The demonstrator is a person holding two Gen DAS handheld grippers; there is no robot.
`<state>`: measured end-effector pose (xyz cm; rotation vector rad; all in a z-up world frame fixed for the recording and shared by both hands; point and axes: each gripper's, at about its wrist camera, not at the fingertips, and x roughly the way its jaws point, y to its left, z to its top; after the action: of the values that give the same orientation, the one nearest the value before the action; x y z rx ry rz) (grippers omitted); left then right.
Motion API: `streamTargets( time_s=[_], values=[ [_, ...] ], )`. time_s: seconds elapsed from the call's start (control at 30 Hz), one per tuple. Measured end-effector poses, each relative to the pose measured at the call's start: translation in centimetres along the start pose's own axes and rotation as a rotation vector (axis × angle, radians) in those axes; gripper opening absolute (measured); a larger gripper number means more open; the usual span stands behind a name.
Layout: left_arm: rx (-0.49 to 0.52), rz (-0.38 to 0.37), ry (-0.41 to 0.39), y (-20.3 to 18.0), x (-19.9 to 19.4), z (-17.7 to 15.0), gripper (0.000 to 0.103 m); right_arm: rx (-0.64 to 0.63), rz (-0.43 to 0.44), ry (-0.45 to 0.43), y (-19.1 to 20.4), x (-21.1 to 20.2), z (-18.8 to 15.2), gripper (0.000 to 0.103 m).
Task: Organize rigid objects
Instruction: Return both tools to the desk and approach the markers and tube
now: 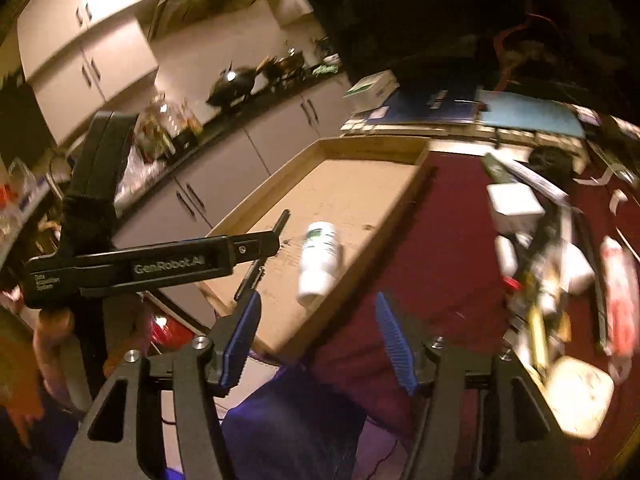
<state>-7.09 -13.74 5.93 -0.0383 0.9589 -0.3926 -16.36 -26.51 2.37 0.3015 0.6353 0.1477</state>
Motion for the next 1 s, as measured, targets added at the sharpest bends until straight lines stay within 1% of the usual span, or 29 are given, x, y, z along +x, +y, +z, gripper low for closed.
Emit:
streamTargets(
  time_s=[0.23, 0.3, 0.43, 0.53, 0.7, 0.9, 1.0],
  values=[
    [0.091, -0.047, 0.019, -5.3, 0.1, -1.4, 0.075, 0.085, -0.114, -0.051, -3.8, -4.3, -1.7, 0.065],
    [0.112, -0.057, 0.033, -6.5, 0.3, -1.8, 0.075, 0.099, -0.141, -0.061, -4.7, -5.0, -1.9, 0.065],
    [0.151, -0.09, 0.047, -8.6, 0.4, -2.3, 0.075, 0.166, -0.189, -0.085, -7.4, -6.4, -1.9, 0.065],
    [0.189, -0.103, 0.048, -9.7, 0.5, -2.1, 0.075, 0.217, -0.247, -0.105, -9.4, -7.3, -1.9, 0.065],
    [0.213, -0.111, 0.074, -10.8, 1.8, -1.4, 0.075, 0.279, -0.313, -0.104, -12.3, -7.8, -1.8, 0.065],
    [0.234, -0.104, 0.098, -12.0, 3.4, 0.0, 0.075, 0.295, -0.37, -0.083, -13.7, -7.6, -1.2, 0.064],
    [0.241, -0.108, 0.107, -12.6, 4.5, 0.9, 0.075, 0.29, -0.382, -0.074, -14.1, -7.3, -0.9, 0.064]
  ],
)
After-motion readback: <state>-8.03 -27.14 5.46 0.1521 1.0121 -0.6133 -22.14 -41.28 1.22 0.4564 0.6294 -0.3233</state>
